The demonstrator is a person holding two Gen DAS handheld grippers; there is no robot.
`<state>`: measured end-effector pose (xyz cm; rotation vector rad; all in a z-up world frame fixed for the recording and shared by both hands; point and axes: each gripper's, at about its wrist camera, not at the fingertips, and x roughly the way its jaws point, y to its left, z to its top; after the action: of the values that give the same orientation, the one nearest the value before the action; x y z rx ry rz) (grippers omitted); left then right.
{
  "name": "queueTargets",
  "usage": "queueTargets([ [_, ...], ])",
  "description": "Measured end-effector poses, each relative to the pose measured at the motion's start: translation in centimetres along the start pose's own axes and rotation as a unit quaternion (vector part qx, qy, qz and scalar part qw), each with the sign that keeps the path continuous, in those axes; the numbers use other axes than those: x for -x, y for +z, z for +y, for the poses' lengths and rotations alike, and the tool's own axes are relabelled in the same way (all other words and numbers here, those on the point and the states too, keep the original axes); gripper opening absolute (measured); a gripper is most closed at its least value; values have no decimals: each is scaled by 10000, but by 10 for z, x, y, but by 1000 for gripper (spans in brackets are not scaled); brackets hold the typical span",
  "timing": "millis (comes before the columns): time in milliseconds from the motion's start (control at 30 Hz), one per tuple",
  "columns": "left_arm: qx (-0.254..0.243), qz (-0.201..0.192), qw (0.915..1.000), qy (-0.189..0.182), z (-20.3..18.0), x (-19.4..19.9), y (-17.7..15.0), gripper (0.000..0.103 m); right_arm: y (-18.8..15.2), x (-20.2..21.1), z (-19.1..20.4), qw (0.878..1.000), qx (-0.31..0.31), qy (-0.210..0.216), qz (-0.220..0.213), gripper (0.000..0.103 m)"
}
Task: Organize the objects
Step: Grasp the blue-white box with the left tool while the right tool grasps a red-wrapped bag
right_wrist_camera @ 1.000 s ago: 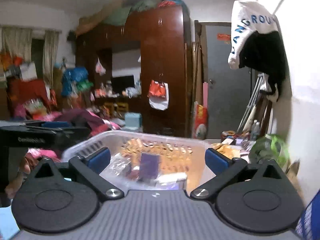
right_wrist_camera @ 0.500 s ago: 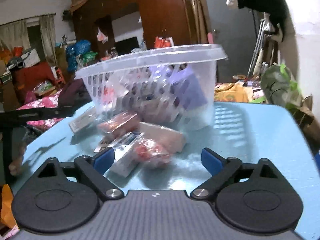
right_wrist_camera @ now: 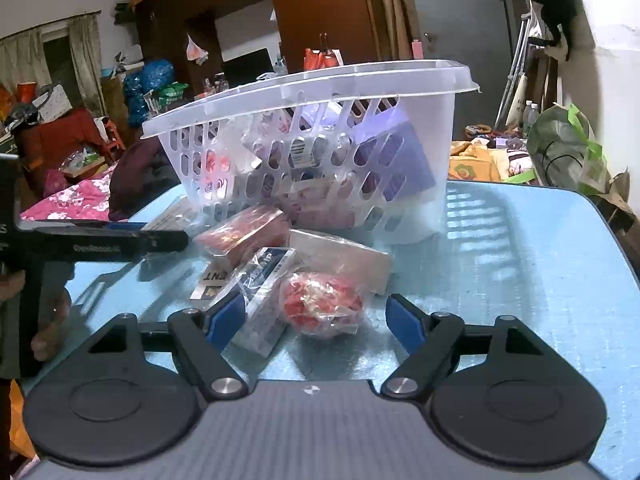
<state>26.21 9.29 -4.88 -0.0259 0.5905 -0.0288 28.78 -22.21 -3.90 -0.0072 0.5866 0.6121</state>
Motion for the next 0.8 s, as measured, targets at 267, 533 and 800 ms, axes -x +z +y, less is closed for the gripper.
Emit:
queueTargets([
  [267,15,-39,10000,-70,-4,6,-3,49,-9,6,-3,9994,-227,158,-196,54],
  [533,178,-402,9985,-339,-9,22,-9,48,-13,14,-1,9984,-242,103,-496,49],
  [800,527,-1023,9911,-664,1,41,-18,48,-20,28,-3,9932,-313,236,-1094,49],
])
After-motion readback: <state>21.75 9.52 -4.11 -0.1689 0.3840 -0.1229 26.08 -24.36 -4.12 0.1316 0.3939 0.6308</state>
